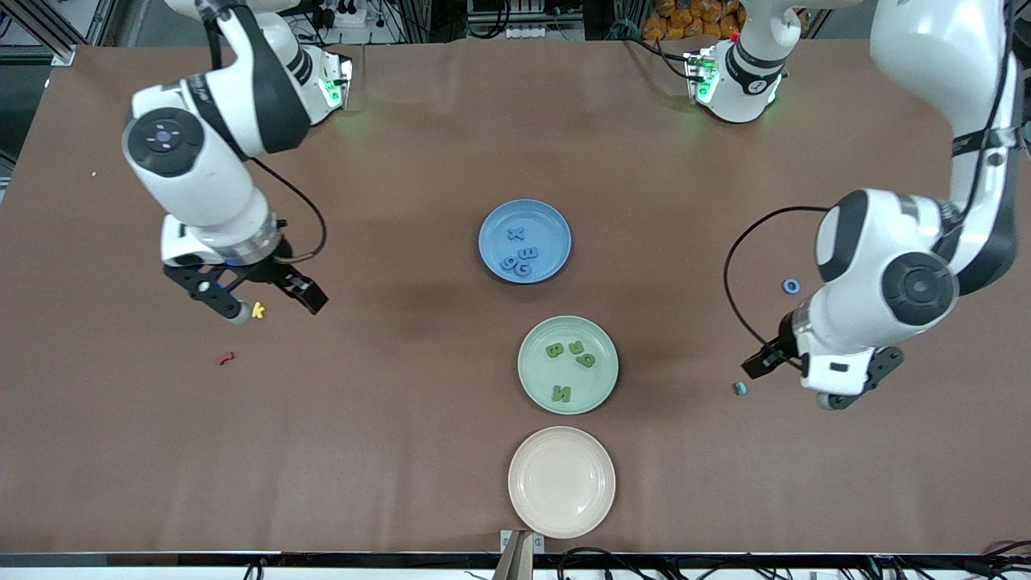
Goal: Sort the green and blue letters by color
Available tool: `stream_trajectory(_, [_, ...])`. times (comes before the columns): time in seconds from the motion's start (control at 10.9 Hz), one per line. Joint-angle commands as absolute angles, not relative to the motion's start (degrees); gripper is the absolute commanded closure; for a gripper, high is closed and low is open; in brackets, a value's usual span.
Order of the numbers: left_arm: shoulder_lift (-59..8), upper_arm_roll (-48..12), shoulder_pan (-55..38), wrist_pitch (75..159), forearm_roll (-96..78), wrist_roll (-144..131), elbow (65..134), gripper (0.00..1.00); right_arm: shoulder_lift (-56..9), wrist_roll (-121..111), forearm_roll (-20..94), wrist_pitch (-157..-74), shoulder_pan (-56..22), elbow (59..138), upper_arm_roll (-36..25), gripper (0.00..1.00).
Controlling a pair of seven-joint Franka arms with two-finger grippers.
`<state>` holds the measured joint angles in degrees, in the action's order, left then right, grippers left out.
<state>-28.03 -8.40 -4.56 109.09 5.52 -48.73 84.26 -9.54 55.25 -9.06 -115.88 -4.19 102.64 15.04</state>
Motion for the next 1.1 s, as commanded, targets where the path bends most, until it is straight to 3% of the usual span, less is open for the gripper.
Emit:
stream_trajectory(0.0, [-16.6, -10.1, -0.6, 108.0, 2.5, -42.0, 96.9, 0.00, -6.0, 39.7, -8.1, -113.1, 1.6, 104.1, 15.6, 0.00])
stream_trajectory(0.18, [-7.2, -9.8, -0.2, 111.3, 2.0, -36.2, 108.7, 0.00, -4.6, 31.1, -8.1, -112.2, 4.9, 103.9, 15.0, 0.00])
stream_trajectory(0.55, [5.7, -9.4, 4.0, 110.7, -1.9, -22.9, 119.1, 0.00, -4.1, 18.7, -8.1, -107.5, 6.5, 99.2, 11.0, 0.00])
stream_trajectory(0.74, [7.5, -8.7, 3.3, 110.6, -1.8, -22.1, 118.5, 0.00, -4.0, 16.7, -7.6, -105.0, 7.9, 97.0, 11.0, 0.00])
stream_trajectory(1.01, [7.1, -8.0, 1.2, 110.5, -0.2, -22.2, 109.6, 0.00, -0.8, 12.5, -3.7, -102.5, 10.7, 96.3, 10.9, 0.00])
